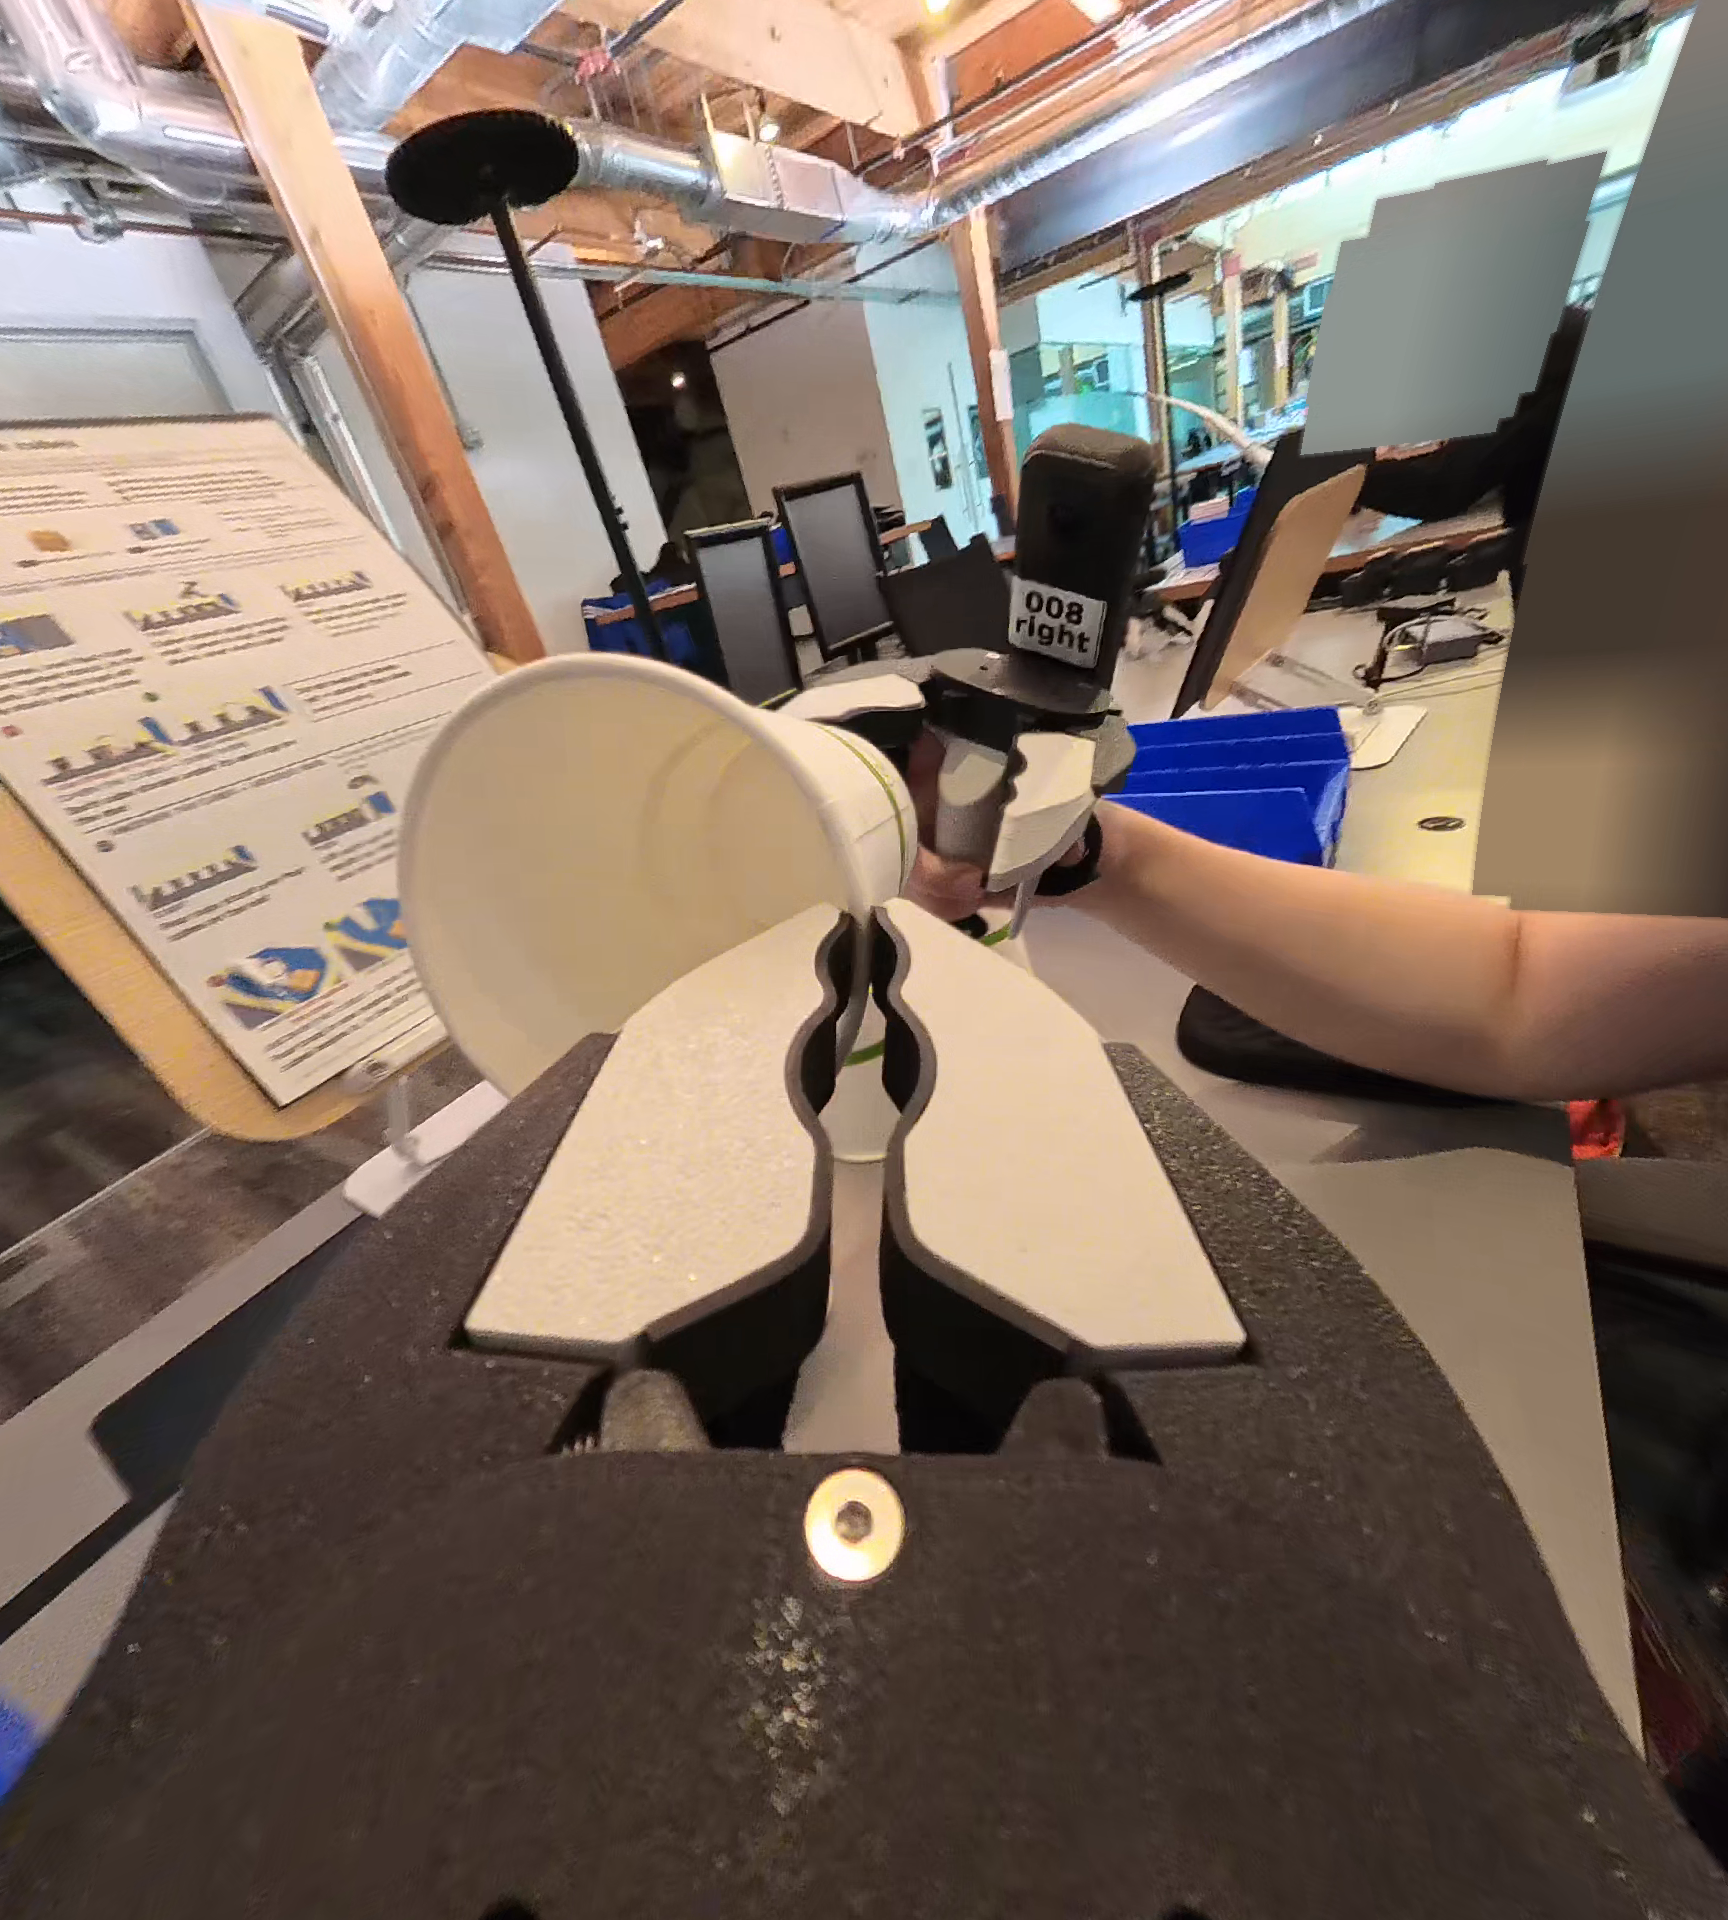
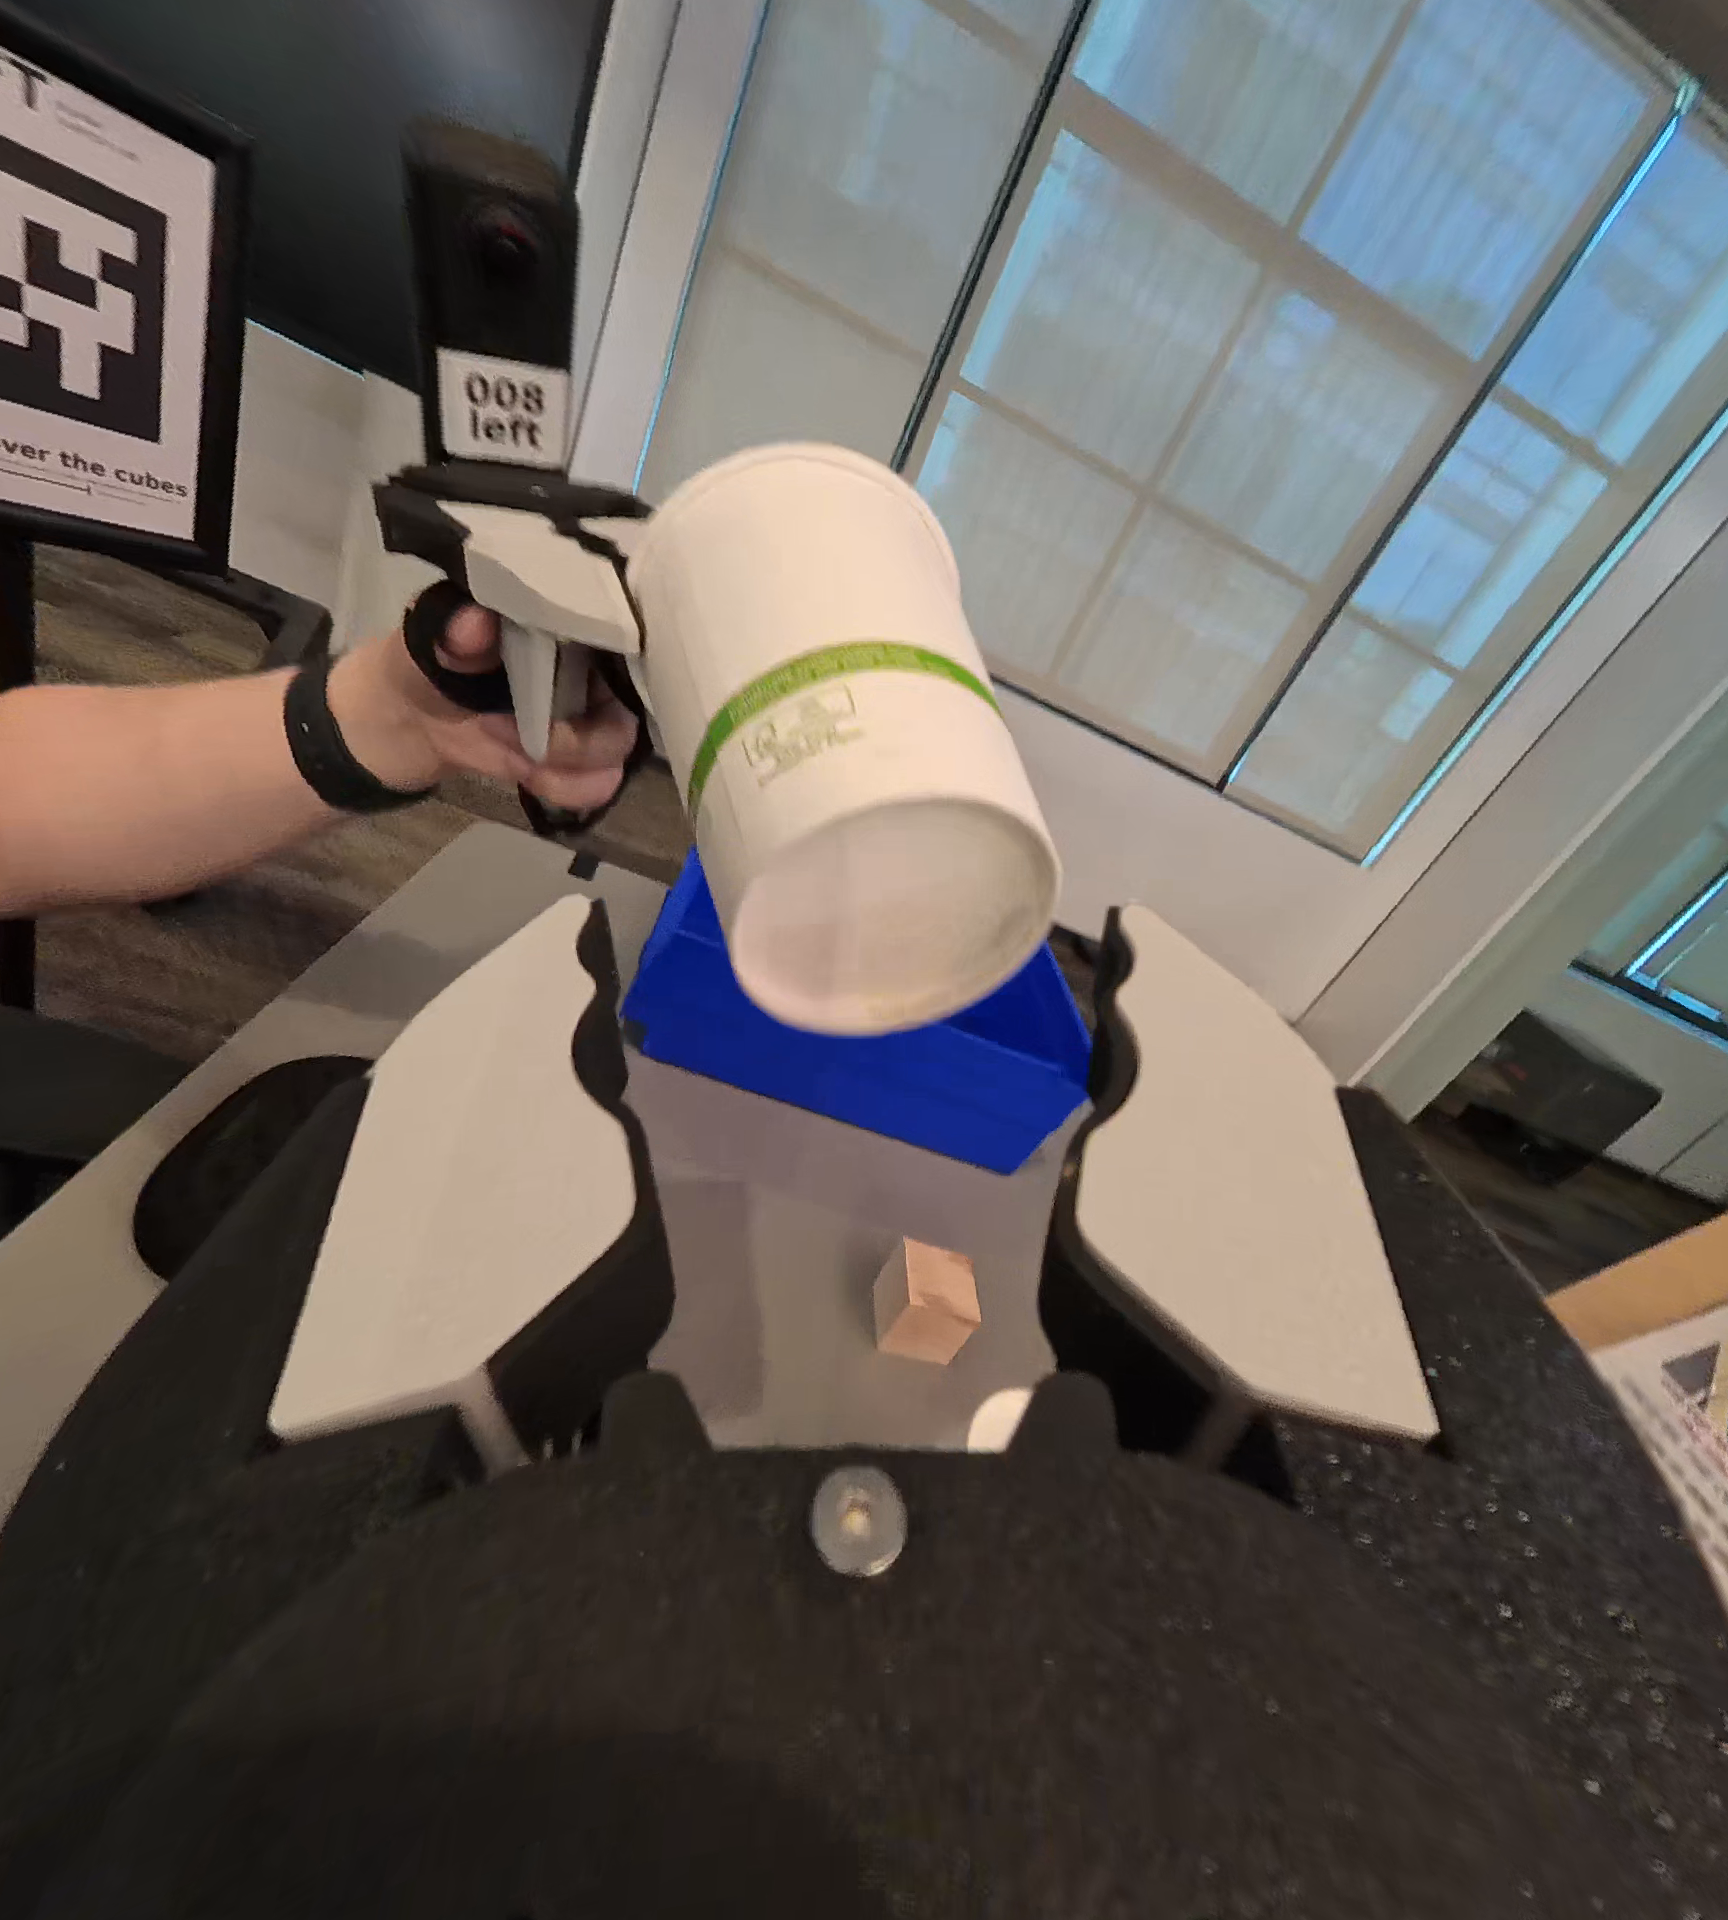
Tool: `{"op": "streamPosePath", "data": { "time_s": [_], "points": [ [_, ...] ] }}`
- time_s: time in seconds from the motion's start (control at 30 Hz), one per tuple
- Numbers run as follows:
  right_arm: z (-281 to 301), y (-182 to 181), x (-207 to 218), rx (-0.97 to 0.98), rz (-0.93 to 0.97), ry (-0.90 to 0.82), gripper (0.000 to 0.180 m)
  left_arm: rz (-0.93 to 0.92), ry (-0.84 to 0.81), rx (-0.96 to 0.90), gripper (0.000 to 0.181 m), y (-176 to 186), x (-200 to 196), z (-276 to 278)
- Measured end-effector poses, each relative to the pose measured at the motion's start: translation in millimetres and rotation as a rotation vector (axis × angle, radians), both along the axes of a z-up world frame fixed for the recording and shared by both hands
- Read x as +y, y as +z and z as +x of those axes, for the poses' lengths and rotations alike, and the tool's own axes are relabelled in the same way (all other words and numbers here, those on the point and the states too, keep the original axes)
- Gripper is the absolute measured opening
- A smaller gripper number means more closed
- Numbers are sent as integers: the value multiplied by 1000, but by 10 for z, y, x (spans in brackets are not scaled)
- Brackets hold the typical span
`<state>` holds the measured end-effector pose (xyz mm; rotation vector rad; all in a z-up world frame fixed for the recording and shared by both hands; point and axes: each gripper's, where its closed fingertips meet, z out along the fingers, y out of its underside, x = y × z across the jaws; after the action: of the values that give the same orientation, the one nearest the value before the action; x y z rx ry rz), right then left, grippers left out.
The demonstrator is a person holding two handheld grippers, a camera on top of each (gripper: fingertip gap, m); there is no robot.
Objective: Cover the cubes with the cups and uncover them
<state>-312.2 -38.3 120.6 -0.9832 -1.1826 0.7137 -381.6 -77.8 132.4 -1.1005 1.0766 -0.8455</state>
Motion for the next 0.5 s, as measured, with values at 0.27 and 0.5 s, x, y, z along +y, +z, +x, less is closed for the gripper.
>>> {"op": "streamPosePath", "data": {
  "time_s": [0.27, 0.5],
  "points": [
    [-23, -12, -89, 12, 79, 27, 75, -85, -132, -82, 2, -107, -86, 183],
    [-65, -92, -93, -21, 80, 47, 78, -109, -168, -101, 2, -121, -95, 204]
  ]
}}
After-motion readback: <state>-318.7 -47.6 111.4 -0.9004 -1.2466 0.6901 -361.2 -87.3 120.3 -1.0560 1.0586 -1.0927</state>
